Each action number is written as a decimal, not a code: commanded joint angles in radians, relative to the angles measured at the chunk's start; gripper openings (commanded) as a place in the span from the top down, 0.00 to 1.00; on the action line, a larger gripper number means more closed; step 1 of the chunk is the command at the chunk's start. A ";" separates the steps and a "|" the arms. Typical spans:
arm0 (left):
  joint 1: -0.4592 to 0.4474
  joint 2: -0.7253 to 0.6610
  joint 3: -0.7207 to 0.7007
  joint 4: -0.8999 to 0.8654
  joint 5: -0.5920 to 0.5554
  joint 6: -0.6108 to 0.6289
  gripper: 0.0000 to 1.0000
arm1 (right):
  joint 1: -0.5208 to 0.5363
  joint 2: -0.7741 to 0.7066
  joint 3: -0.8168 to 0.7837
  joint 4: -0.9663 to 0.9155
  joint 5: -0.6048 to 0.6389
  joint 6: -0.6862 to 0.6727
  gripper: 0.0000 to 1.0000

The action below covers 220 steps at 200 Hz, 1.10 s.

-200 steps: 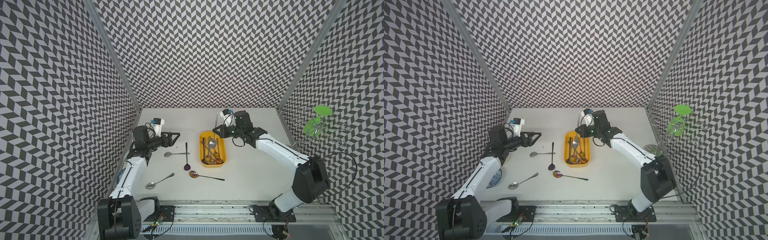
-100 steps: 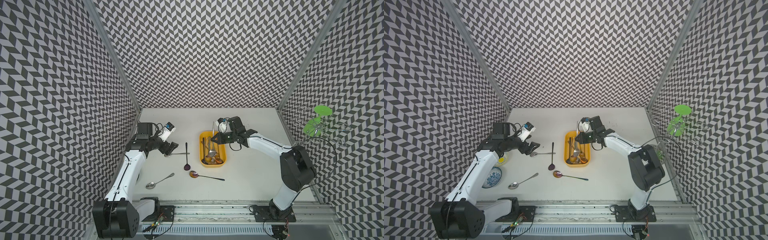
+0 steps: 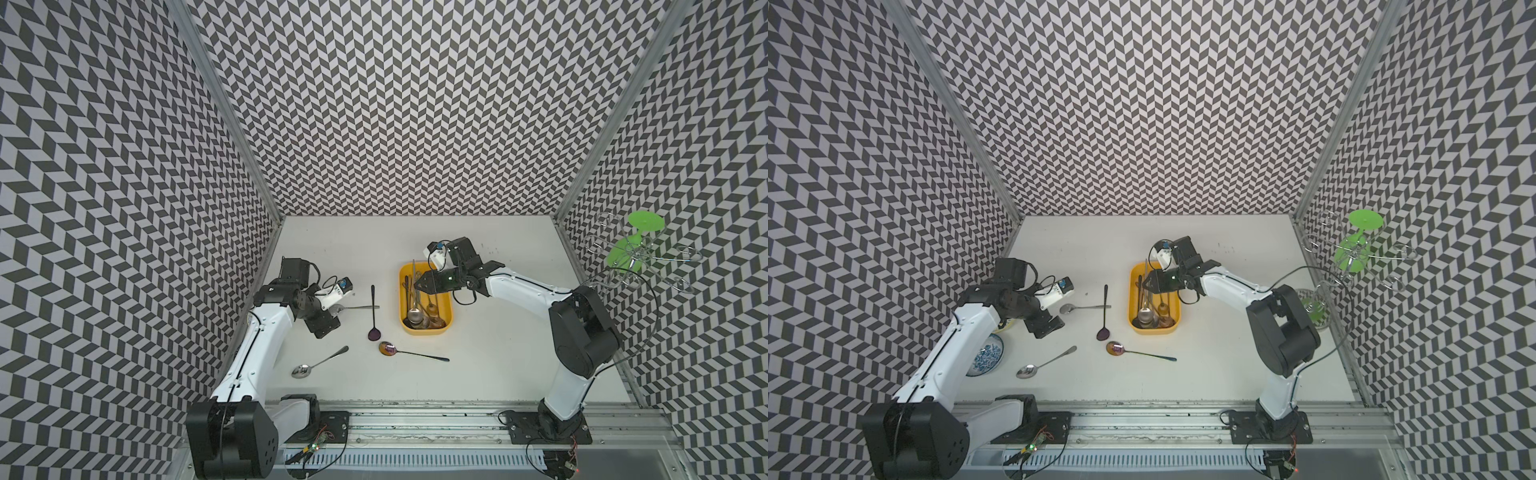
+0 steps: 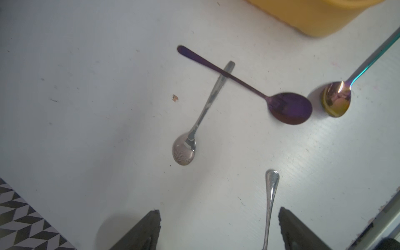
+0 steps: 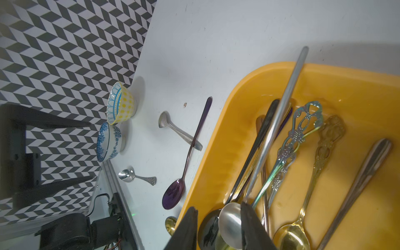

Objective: Put the spoon into the storage box
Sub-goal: Place the spoon in the storage box, then pick up the spoon from the center of the board.

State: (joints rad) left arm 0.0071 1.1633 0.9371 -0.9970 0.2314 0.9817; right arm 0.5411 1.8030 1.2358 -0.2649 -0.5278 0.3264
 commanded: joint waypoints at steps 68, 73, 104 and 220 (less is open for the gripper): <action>0.008 -0.014 -0.157 -0.028 -0.156 0.130 0.17 | -0.022 -0.290 -0.001 -0.087 0.178 -0.091 0.40; 0.007 -0.014 -0.167 -0.026 -0.156 0.135 0.17 | -0.023 -0.309 -0.009 -0.082 0.190 -0.102 0.37; 0.007 0.008 -0.207 0.001 -0.202 0.133 0.19 | -0.026 -0.447 -0.072 -0.074 0.325 -0.141 0.26; 0.008 0.025 -0.322 0.012 -0.299 0.211 0.26 | -0.039 -0.895 -0.428 0.064 0.654 -0.262 0.00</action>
State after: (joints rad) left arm 0.0093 1.1835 0.6384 -0.9958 -0.0628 1.1656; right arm 0.5053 0.9787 0.8650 -0.2932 0.0090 0.0944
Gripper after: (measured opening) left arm 0.755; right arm 0.983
